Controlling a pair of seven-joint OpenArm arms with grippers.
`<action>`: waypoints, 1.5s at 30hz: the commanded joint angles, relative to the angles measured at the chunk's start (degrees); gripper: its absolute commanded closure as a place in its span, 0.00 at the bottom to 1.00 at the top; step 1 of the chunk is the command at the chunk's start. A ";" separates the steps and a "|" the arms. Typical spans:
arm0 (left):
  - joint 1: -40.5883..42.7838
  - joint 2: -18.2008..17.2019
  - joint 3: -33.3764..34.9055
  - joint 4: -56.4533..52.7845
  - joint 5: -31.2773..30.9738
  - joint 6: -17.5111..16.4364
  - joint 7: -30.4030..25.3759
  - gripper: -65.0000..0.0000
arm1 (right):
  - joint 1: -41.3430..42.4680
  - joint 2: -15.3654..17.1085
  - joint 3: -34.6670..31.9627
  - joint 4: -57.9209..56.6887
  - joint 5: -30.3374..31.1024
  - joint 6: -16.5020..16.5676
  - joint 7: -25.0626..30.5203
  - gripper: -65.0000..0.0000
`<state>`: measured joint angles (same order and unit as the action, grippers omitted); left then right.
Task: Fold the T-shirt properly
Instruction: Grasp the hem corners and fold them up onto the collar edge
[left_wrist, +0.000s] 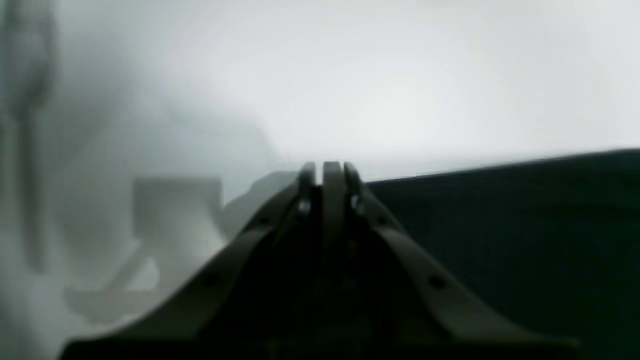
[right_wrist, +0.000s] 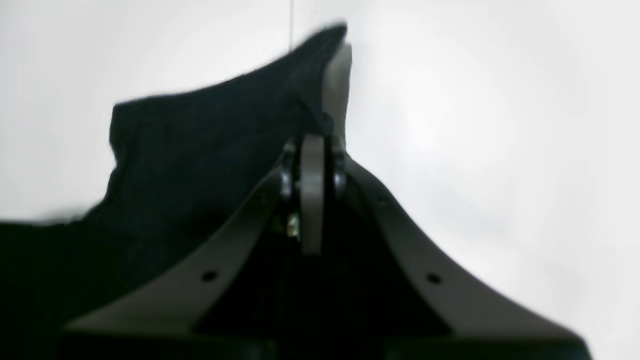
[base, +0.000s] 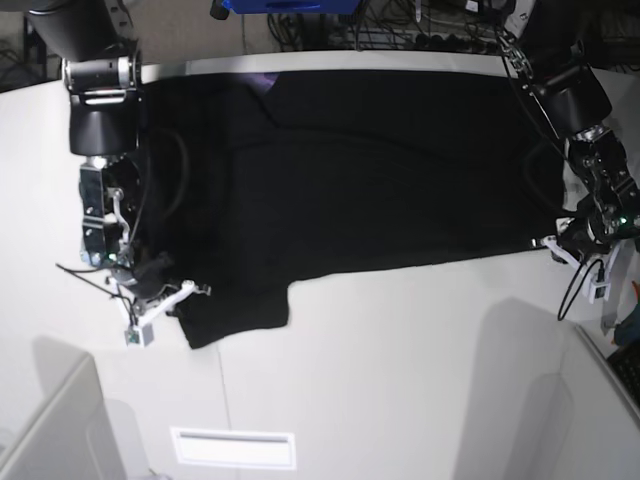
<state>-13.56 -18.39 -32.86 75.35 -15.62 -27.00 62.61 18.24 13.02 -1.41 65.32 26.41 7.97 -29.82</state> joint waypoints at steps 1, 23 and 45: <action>-0.02 -0.82 -1.38 2.93 -0.34 -0.56 0.38 1.00 | 0.53 1.09 0.40 2.59 0.18 -0.01 0.86 1.00; 23.28 1.29 -10.35 28.08 -11.33 -4.86 6.53 1.00 | -28.31 -1.72 18.68 48.48 0.62 0.08 -20.51 1.00; 34.00 2.08 -10.35 32.82 -11.15 -4.95 6.09 1.00 | -49.23 -4.27 25.72 51.12 18.55 0.25 -17.08 1.00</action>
<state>20.29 -15.42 -42.92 107.15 -26.68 -31.77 69.56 -30.92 8.23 24.05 115.22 44.14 7.99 -47.79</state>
